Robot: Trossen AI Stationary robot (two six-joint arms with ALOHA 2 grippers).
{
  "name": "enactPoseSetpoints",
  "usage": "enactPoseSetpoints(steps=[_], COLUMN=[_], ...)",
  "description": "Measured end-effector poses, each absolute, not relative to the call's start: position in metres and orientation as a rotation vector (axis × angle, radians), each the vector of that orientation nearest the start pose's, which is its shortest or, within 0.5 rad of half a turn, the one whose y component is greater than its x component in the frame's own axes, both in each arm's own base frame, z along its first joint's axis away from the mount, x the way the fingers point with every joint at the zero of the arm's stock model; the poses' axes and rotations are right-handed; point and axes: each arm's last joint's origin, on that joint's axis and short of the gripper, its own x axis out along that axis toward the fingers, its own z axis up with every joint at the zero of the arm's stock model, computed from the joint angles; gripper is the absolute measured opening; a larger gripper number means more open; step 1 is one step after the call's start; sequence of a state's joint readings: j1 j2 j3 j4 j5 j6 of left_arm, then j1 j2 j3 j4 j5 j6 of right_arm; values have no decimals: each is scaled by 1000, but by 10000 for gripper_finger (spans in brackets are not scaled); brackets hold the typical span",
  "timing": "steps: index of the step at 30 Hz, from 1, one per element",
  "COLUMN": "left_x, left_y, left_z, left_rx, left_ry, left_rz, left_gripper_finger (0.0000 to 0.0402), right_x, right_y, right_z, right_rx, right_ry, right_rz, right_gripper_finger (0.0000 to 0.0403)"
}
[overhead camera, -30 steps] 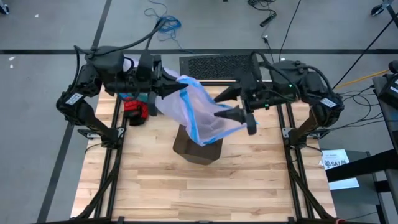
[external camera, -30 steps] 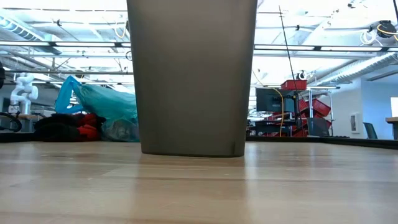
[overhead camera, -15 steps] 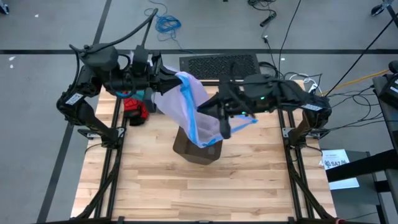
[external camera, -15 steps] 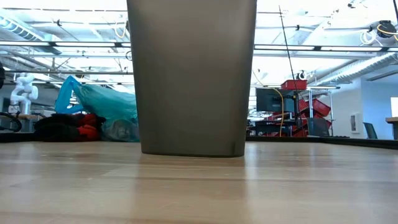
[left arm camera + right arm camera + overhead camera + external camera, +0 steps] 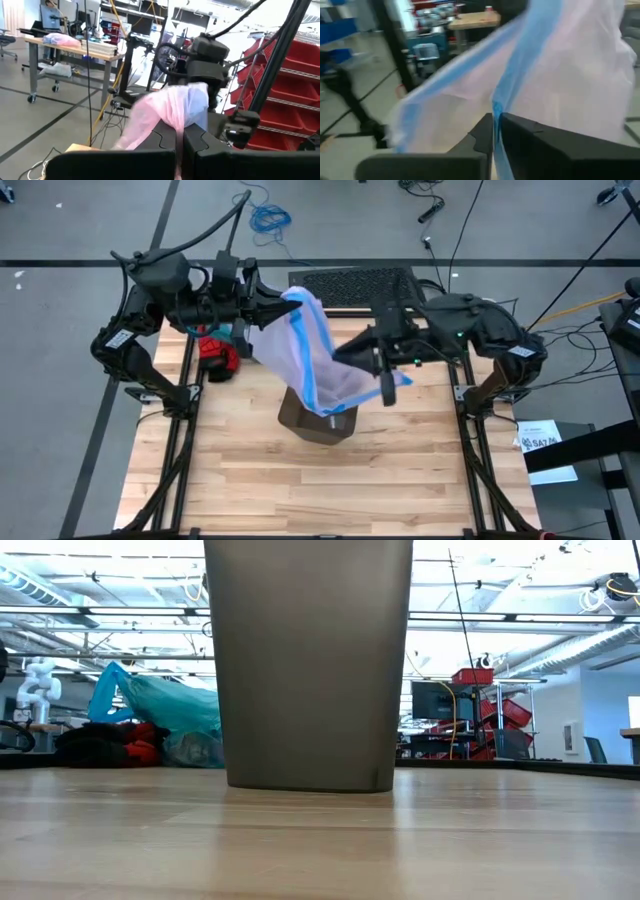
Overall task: Place trash/remove bag and relplace
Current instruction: Insert the new pink trash bag into the black trash bin
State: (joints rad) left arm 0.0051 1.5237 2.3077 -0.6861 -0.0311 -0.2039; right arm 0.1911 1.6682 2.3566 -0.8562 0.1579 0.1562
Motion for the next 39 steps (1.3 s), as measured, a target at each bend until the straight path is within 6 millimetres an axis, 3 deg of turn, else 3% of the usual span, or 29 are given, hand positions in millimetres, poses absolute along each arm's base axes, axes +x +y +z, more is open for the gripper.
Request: enactPoseSetpoints(steps=[7, 13, 17, 26, 30, 35, 39], left_x=[235, 235, 235, 234, 234, 234, 234], left_y=[2, 2, 2, 1, 1, 1, 1], left_z=[592, 592, 592, 596, 597, 597, 597], left_rx=[-205, -205, -204, -204, -210, -227, -224], left_ry=[-100, -98, -98, -138, -152, -151, -149], left_rz=[26, 26, 26, -1, -7, -8, -17], left_gripper_finger=[0, 0, 0, 0, 0, 0, 0], right_x=[280, 291, 307, 331, 332, 338, 342], right_y=[58, 62, 62, 54, 52, 56, 54], right_z=[558, 556, 540, 507, 509, 527, 528], right_rx=[148, 200, 184, 212, 223, 262, 230], right_ry=[135, 124, 203, 335, 278, 126, 98], right_rz=[94, 123, 1, -335, -444, -317, -342], right_gripper_finger=[92, 121, 102, 19, 4, 2, 1])
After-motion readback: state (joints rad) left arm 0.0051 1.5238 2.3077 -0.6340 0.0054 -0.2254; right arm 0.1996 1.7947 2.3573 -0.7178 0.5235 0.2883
